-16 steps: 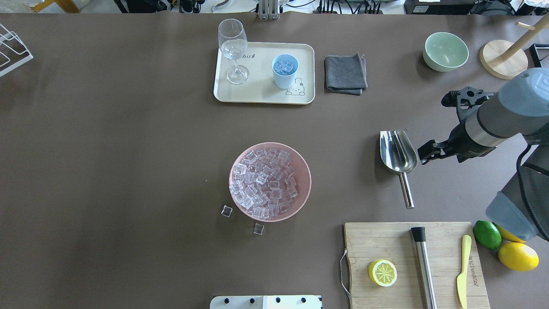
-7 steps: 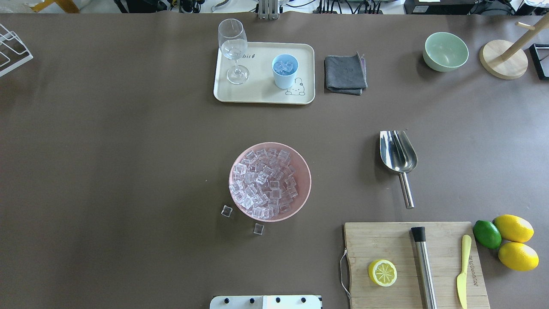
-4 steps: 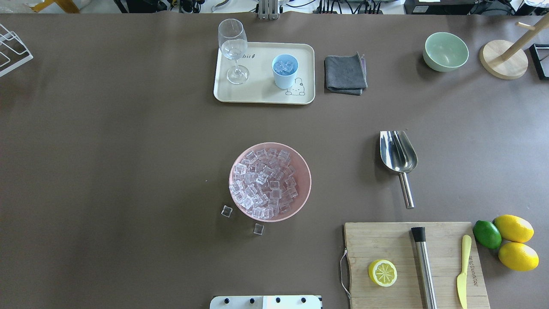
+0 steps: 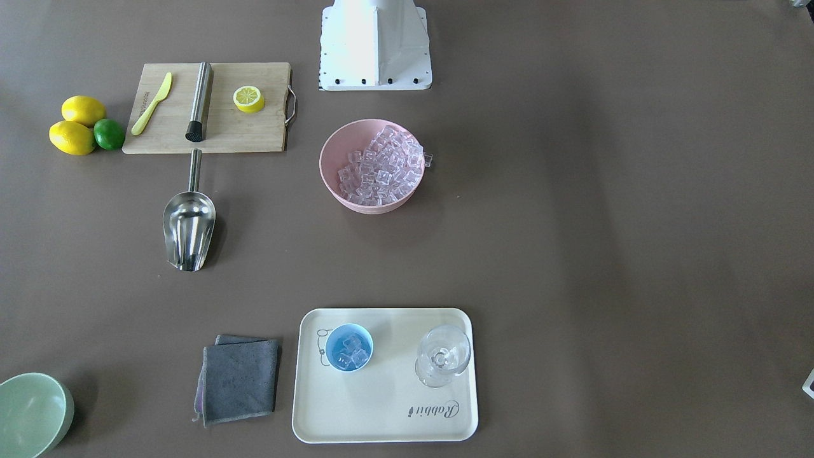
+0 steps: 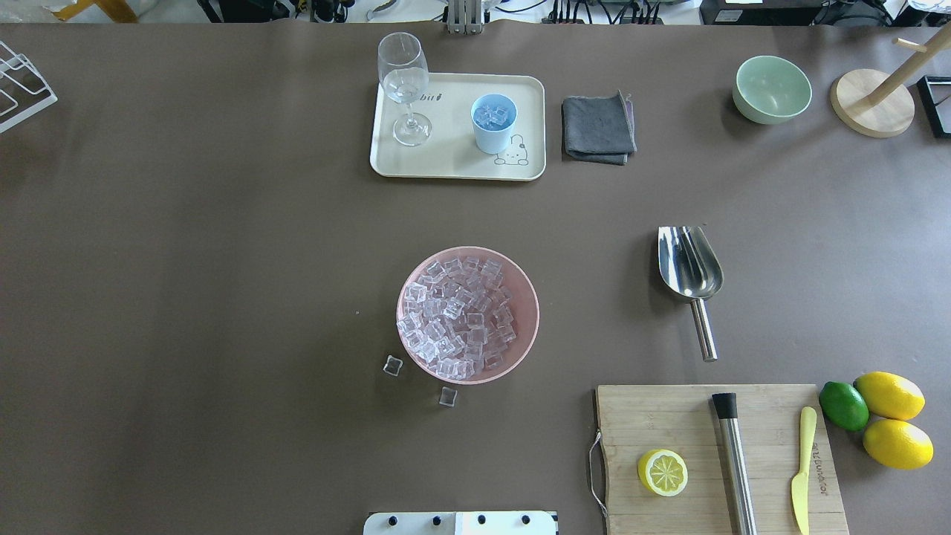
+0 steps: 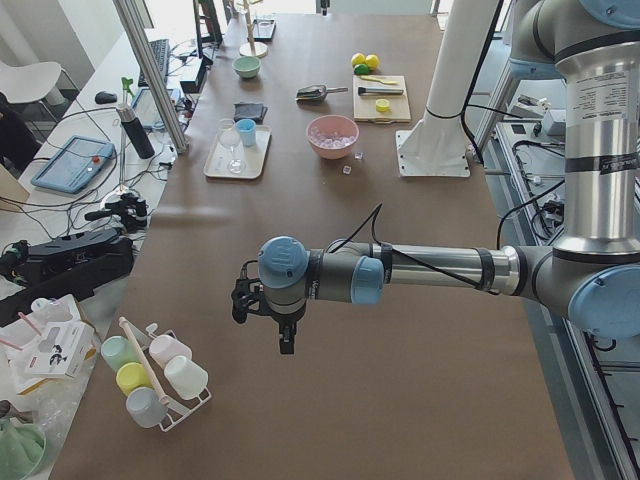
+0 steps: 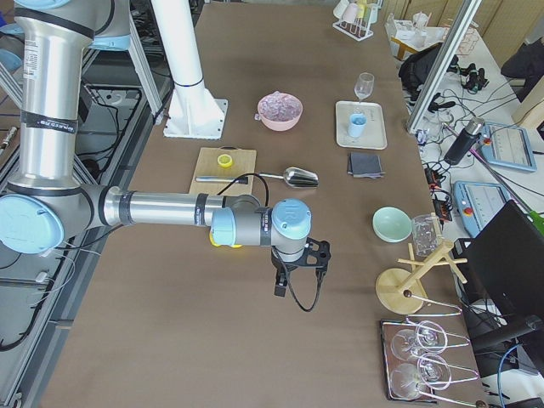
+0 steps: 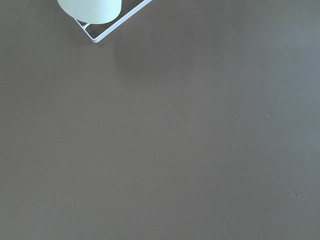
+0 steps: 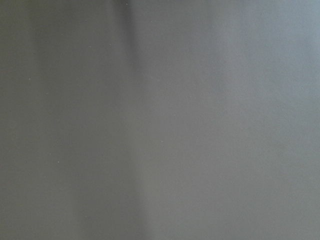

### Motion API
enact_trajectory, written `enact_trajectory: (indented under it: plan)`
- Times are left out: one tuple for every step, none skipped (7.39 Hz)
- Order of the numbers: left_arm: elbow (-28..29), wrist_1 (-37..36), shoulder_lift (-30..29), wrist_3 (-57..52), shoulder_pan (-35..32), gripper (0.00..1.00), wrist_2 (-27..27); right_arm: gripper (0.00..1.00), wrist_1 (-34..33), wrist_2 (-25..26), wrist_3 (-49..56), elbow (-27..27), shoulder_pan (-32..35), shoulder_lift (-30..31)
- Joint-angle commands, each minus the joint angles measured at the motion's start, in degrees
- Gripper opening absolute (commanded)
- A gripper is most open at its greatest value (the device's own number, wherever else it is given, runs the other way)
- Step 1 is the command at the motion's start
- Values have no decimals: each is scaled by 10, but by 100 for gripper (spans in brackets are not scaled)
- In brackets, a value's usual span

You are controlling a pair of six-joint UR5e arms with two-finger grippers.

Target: Put ice in cup with scoop

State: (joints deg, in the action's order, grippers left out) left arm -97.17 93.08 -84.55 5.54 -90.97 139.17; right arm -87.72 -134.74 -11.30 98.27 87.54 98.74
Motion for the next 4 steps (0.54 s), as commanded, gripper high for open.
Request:
enact_trajectory:
  plan:
    - [0,0,0,0,0,98,0,100,2,-1,5,-1,8,-4]
    - [0,0,0,0,0,98,0,100,3,0,12,0,8,-6]
    - [1,0,0,0,0,98,0,100,3,0,30,-1,8,-6]
    - [1,0,0,0,0,98,0,100,3,0,47,-2,8,-6]
